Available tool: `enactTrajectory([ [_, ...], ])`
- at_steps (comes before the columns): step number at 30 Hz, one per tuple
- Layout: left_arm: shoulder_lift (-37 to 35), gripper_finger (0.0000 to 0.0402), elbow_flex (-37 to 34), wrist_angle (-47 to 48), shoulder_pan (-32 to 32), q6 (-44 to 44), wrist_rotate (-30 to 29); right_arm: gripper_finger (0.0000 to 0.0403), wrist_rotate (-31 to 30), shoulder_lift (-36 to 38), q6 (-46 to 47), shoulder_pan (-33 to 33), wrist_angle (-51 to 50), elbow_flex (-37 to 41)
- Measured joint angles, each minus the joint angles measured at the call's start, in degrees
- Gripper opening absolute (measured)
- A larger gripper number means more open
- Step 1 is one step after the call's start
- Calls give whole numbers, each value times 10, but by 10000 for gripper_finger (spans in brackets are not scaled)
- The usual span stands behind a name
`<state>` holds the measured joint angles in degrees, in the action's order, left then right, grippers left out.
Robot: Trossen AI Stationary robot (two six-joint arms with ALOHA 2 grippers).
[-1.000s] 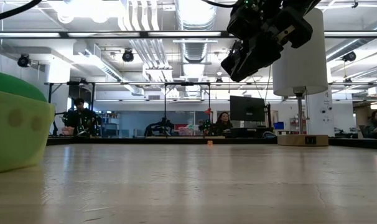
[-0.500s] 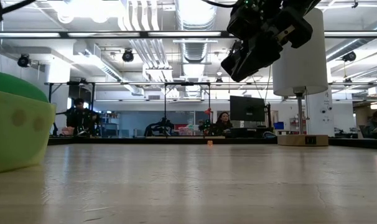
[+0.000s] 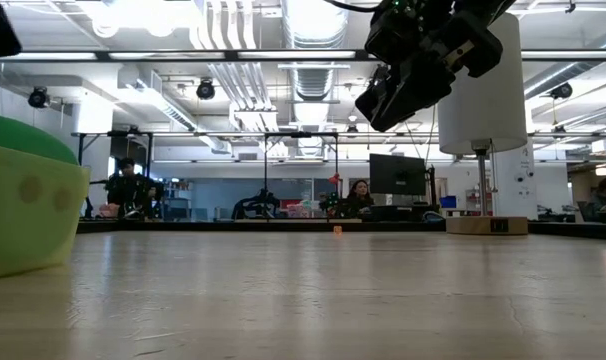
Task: Pick & Place Dice
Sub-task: Put the orange dice into the yellow bin
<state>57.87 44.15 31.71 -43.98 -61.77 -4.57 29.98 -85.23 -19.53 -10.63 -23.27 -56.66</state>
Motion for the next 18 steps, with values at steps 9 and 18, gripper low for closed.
enactTrajectory([
  [9, 0, 280, 35, 92, 62, 76, -199, 85, 0, 0, 0, 0, 0, 0],
  [18, 0, 280, 2, 95, 244, 99, -201, 68, 0, 0, 0, 0, 0, 0],
])
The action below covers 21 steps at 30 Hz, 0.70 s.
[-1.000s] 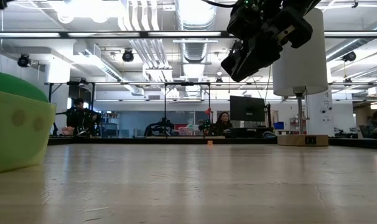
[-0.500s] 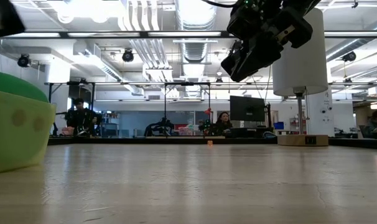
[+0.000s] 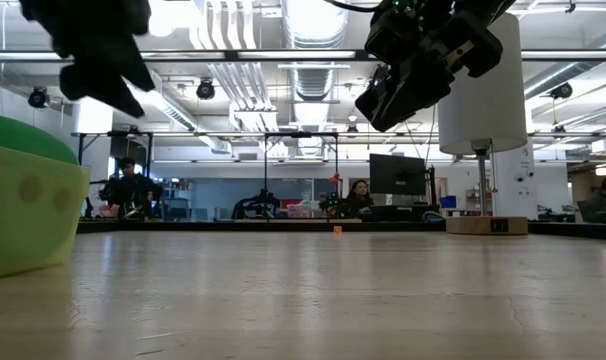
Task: Pick & Place Dice
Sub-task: Put the orange dice into the yellow bin
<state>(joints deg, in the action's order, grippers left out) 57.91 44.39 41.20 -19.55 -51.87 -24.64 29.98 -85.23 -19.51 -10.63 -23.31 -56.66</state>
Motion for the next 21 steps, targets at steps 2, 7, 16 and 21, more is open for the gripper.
enactTrajectory([
  [2, 0, 278, -6, -2, 42, 11, 17, 68, 0, 0, 0, 0, 0, 0],
  [7, 0, 276, -18, -10, 120, 41, 33, 76, 0, 0, 0, 0, 0, 0],
  [16, 0, 275, -35, -21, 148, 99, 57, 89, 0, 0, 0, 0, 0, 0],
  [21, 0, 277, -35, -21, 147, 101, 74, 90, 0, 0, 0, 0, 0, 0],
])
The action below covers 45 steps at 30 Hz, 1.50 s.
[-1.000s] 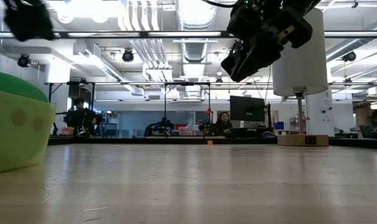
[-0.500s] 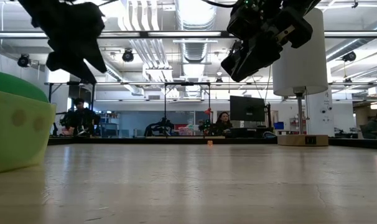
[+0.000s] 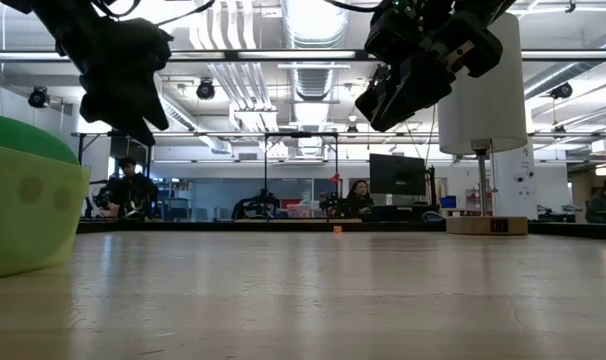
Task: Pick & Place Dice
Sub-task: Put the orange dice into the yellow bin
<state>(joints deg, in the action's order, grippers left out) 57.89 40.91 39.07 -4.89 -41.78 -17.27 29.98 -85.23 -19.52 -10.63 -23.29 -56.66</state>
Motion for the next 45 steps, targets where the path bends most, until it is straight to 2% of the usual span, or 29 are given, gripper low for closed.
enactTrajectory([
  [10, 0, 277, 0, -6, 0, -6, 0, 71, 0, 0, 0, 0, 1, 0],
  [15, 0, 275, 0, -7, 0, -6, 0, 68, -3, 0, -18, 0, 37, 0],
  [17, 0, 274, 0, -7, 0, -7, 0, 68, -20, -2, -17, -1, 51, 0],
  [20, 0, 274, 0, -7, 0, -7, 0, 66, -84, -12, -19, -8, 78, 5],
  [23, 0, 273, 0, -7, 0, -7, 0, 63, -125, -35, -15, -29, 99, 8],
  [30, 0, 275, 0, -7, 0, -7, 0, 59, -118, -103, -24, -109, 138, 8],
  [36, 0, 276, 0, -7, 0, -6, 0, 50, -107, -129, -19, -178, 180, 7],
  [41, 0, 275, 0, -8, 0, -6, 0, 52, -106, -132, -15, -200, 181, 4],
  [45, 0, 274, 0, -8, 0, -6, 0, 75, -107, -132, -13, -202, 187, 3],
])
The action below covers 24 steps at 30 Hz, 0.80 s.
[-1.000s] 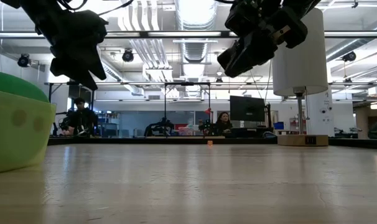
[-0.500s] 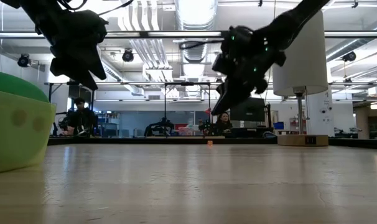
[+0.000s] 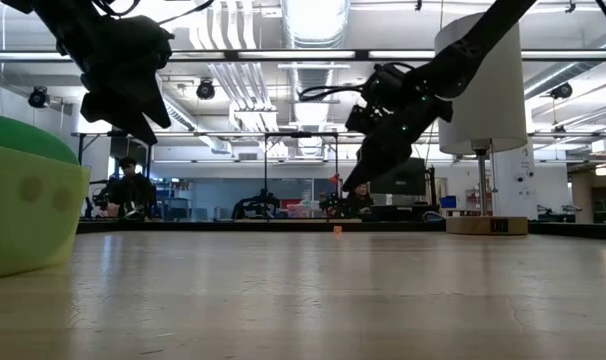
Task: Pick & Place Dice
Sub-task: Put the orange dice into the yellow bin
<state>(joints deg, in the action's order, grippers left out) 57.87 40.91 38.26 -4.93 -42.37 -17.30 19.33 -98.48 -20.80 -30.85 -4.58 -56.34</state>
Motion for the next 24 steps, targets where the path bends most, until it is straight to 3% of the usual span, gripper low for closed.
enactTrajectory([
  [7, 0, 275, 0, -1, 0, 0, 0, 133, -2, -40, 17, 1, 51, -3],
  [11, 0, 276, 0, -4, 0, 1, 0, 153, -32, -74, 23, -14, 52, -25],
  [24, 0, 274, 0, -5, 0, 6, 0, 152, -46, -156, 21, -64, 34, -98],
])
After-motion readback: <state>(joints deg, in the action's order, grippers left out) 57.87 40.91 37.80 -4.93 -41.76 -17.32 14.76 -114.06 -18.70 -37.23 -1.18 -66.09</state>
